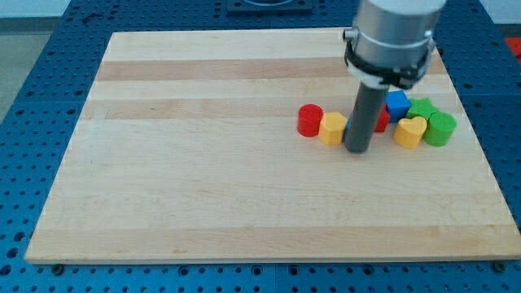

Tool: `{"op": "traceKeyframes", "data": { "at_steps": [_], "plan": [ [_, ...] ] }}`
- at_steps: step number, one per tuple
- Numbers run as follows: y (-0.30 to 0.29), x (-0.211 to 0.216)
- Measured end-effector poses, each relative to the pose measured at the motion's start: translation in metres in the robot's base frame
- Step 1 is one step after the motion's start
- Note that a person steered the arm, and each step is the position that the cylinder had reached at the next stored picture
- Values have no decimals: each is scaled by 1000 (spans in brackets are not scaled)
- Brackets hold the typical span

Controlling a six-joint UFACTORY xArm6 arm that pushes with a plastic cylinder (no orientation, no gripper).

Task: Move red circle along with yellow hexagon a bit right

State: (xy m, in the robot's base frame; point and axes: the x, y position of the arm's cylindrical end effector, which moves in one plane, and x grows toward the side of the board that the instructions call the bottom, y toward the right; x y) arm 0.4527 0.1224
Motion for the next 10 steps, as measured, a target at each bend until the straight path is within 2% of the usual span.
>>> {"op": "traceKeyframes", "data": {
  "at_steps": [1, 4, 6, 7, 8, 9, 10],
  "plan": [
    [6, -32],
    [39, -27],
    [8, 55],
    [-30, 71],
    [-71, 65],
    [-111, 32],
    [-142, -29]
  ]
}}
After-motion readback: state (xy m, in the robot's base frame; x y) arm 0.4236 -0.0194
